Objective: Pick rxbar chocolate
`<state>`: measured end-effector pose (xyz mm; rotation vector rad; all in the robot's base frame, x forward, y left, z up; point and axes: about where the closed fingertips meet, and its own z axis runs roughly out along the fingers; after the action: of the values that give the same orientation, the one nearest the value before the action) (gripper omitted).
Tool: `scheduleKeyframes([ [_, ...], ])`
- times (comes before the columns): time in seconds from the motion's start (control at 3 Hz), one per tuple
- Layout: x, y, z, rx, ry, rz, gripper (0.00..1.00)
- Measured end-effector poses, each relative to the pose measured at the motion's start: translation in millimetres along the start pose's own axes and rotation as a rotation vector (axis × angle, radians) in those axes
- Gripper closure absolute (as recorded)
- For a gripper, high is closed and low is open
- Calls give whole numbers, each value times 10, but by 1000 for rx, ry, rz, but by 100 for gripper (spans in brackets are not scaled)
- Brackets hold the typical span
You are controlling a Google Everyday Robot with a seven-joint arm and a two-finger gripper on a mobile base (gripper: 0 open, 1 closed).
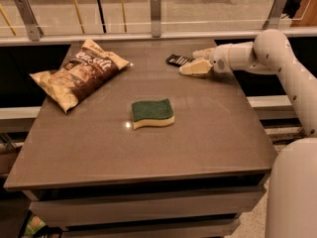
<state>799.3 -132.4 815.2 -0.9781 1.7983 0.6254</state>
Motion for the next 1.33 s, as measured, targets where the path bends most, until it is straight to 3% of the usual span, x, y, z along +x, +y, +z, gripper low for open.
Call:
scheduleKeyframes([
  [0.33, -31, 0, -13, 0, 0, 0, 96],
  [1.33, -41, 3, -12, -1, 0, 0, 100],
])
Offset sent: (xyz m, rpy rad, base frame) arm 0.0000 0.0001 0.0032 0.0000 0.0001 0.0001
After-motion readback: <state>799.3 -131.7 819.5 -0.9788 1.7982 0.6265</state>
